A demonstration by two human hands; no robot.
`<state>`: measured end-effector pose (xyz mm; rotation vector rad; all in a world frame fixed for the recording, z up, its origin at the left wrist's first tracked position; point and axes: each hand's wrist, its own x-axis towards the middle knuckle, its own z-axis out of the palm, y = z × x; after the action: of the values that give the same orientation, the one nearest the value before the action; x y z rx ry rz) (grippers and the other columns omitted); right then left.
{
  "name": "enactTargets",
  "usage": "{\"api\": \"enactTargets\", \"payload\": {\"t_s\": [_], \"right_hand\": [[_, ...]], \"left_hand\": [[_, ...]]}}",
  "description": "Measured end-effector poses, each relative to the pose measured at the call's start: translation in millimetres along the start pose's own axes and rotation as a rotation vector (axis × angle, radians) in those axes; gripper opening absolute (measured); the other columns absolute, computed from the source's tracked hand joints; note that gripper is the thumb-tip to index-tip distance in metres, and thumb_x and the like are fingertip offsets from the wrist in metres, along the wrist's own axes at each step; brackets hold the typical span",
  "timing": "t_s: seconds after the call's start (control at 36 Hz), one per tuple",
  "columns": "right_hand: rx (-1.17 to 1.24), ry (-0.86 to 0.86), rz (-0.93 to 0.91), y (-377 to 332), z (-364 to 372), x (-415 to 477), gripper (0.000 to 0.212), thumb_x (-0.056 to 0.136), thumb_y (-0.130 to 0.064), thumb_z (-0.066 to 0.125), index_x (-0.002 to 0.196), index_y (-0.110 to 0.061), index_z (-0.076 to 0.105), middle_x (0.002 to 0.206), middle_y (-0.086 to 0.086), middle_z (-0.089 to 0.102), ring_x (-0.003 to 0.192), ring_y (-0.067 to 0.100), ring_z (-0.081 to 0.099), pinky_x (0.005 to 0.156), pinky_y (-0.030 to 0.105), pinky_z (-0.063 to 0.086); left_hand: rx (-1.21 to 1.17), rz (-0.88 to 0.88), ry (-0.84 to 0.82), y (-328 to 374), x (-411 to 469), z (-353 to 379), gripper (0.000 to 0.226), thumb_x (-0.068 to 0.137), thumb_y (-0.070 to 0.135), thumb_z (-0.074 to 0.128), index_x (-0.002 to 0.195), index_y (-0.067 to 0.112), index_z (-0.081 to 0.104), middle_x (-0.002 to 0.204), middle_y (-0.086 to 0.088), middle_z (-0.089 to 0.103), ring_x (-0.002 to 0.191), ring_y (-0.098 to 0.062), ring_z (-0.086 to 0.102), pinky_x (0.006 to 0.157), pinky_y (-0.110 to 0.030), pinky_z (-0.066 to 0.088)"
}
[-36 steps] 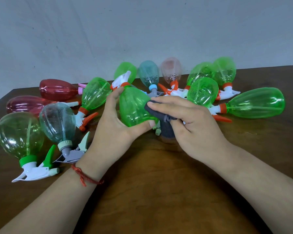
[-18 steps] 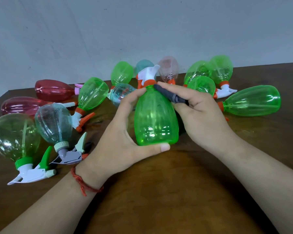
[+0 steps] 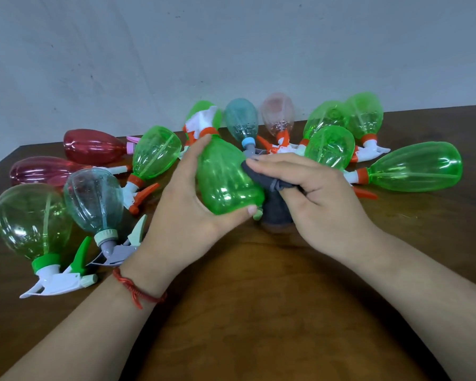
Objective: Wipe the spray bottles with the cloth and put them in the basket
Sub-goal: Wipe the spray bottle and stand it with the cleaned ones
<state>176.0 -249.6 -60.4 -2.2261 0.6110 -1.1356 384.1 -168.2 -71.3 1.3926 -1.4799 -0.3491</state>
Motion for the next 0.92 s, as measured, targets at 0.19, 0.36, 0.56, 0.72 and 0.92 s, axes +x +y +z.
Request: {"api": "enactTargets", "payload": {"t_s": [0.19, 0.36, 0.56, 0.72, 0.92], "right_hand": [[-0.066, -0.086, -0.051, -7, 4, -5, 0.067, 0.085, 0.009, 0.043, 0.135, -0.023, 0.072, 0.144, -0.011, 0.064, 0.137, 0.002, 0.055, 0.118, 0.023, 0.041], [-0.082, -0.059, -0.036, -5, 3, -4, 0.069, 0.087, 0.011, 0.043, 0.140, -0.023, 0.069, 0.145, -0.012, 0.063, 0.139, -0.002, 0.052, 0.118, 0.017, 0.035], [0.130, 0.013, 0.151, -1, -2, 4, 0.050, 0.103, 0.008, 0.049, 0.137, -0.022, 0.071, 0.140, -0.016, 0.067, 0.136, -0.006, 0.054, 0.119, 0.018, 0.037], [0.386, 0.059, 0.264, -8, -10, 12, 0.049, 0.103, 0.010, 0.050, 0.134, -0.020, 0.072, 0.133, -0.012, 0.072, 0.131, 0.001, 0.061, 0.118, 0.030, 0.044], [0.307, 0.129, 0.193, -10, -9, 10, 0.046, 0.101, 0.010, 0.052, 0.128, -0.020, 0.073, 0.125, -0.010, 0.075, 0.122, 0.004, 0.066, 0.109, 0.029, 0.051]], "left_hand": [[0.041, -0.081, 0.083, -9, 7, -8, 0.115, 0.065, 0.053, 0.099, 0.160, 0.043, 0.035, 0.155, 0.011, 0.056, 0.142, -0.012, 0.057, 0.118, -0.045, 0.047], [0.029, -0.081, 0.047, -5, 4, -4, 0.115, 0.066, 0.051, 0.100, 0.161, 0.043, 0.035, 0.156, 0.014, 0.054, 0.143, -0.011, 0.055, 0.119, -0.044, 0.046], [0.012, -0.014, -0.119, 5, -4, 5, 0.116, 0.068, 0.043, 0.101, 0.163, 0.039, 0.034, 0.162, 0.009, 0.049, 0.149, -0.016, 0.050, 0.121, -0.048, 0.044], [-0.049, 0.092, -0.212, 23, -10, 6, 0.116, 0.069, 0.027, 0.101, 0.163, 0.025, 0.034, 0.158, 0.014, 0.050, 0.148, -0.013, 0.051, 0.120, -0.037, 0.045], [-0.016, 0.137, -0.244, 19, -8, 3, 0.115, 0.070, 0.028, 0.100, 0.163, 0.020, 0.032, 0.159, 0.009, 0.047, 0.148, -0.018, 0.050, 0.122, -0.042, 0.043]]}}
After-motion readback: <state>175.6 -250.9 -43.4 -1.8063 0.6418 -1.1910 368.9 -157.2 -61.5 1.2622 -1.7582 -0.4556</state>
